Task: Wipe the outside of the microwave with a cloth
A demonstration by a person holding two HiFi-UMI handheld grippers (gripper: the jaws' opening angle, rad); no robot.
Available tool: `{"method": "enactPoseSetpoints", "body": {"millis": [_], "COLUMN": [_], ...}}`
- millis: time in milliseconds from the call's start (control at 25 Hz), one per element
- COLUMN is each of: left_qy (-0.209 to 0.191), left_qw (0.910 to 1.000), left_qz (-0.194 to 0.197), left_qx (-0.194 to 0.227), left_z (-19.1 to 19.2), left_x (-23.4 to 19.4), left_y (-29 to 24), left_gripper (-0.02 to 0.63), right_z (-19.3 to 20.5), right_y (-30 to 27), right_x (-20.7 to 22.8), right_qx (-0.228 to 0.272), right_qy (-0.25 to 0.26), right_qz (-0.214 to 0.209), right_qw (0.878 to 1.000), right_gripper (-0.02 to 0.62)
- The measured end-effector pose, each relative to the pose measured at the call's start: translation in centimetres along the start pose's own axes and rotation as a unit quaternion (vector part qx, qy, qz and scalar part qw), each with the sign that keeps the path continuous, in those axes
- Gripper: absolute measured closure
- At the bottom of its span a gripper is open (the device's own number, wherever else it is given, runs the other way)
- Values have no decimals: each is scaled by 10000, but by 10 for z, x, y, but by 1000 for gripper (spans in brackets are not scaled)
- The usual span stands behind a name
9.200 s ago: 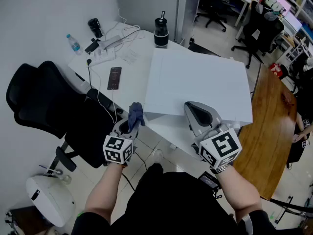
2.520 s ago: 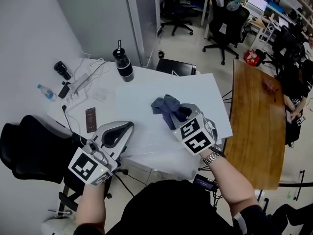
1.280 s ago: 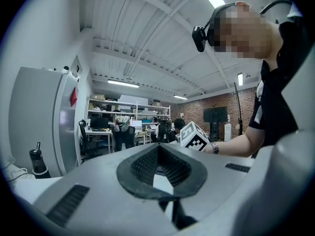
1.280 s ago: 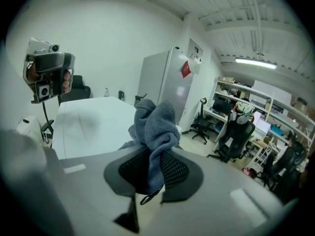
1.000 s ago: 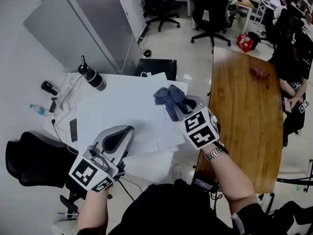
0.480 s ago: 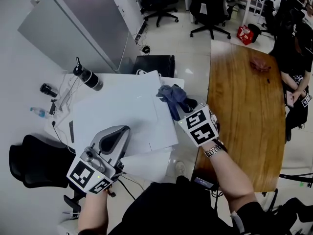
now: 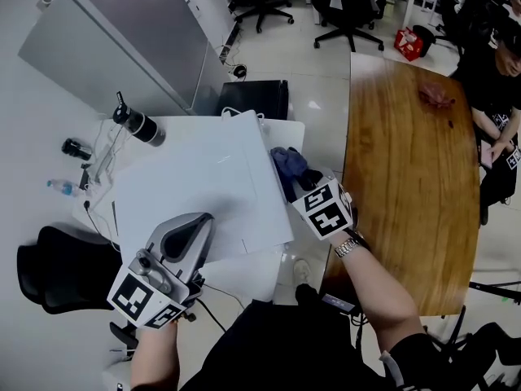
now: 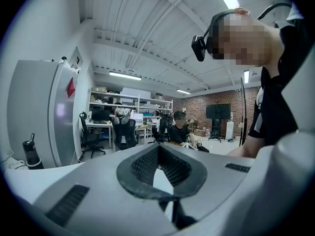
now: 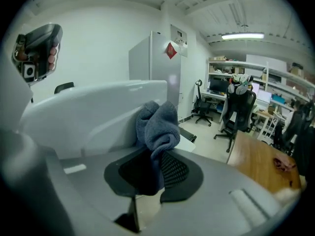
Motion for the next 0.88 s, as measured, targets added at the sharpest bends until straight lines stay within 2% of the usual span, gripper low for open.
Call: {"method": "enactPoseSetpoints", "body": {"millis": [880], "left_qy": [132], "left_qw": [9995], "left_qz": [-251], "left_qx": [-161], "left_z": [10], "left_x": [0], "left_y": [8], "left_gripper": [601], "right_z": [69], "right_y": [-60], "right_x": [-8], "right_qx": [-1057], "right_qy": [94], "right_qz": [-46], "right_qw": [9943], "right_gripper": [534]}}
Point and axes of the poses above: the fingertips, and each gripper's own axes: y backward along the fingers, x to its right, z out of its underside, the point moved 3 cm from there along y, backward along the fingers, and after that the axes turned 12 degrees about z, right-handed, at the moved point
